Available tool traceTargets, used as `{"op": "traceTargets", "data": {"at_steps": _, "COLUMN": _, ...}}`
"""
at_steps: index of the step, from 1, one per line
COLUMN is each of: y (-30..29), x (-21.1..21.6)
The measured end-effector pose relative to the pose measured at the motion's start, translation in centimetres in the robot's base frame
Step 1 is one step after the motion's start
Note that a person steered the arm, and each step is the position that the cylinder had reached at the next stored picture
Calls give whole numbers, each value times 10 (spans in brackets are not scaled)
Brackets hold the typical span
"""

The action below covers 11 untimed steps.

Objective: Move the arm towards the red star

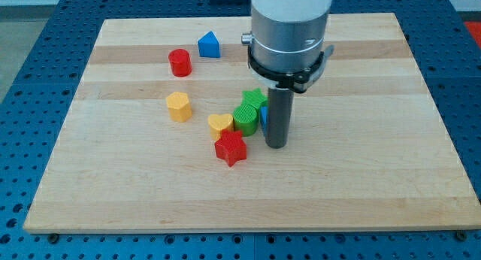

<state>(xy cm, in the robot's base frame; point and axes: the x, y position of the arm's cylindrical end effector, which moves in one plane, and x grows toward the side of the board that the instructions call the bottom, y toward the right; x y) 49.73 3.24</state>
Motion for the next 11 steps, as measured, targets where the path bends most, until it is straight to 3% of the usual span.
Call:
{"op": "traceTargets", "data": {"at_steps": 2, "y": -14, "x": 4}}
{"op": "traceTargets", "data": {"at_steps": 4, "y": -14, "x": 36}}
{"op": "traceTargets", "data": {"at_steps": 5, "y": -29, "x": 51}}
{"op": "traceTargets", "data": {"at_steps": 8, "y": -149, "x": 45}}
{"op": "traceTargets", "data": {"at_steps": 11, "y": -164, "x": 39}}
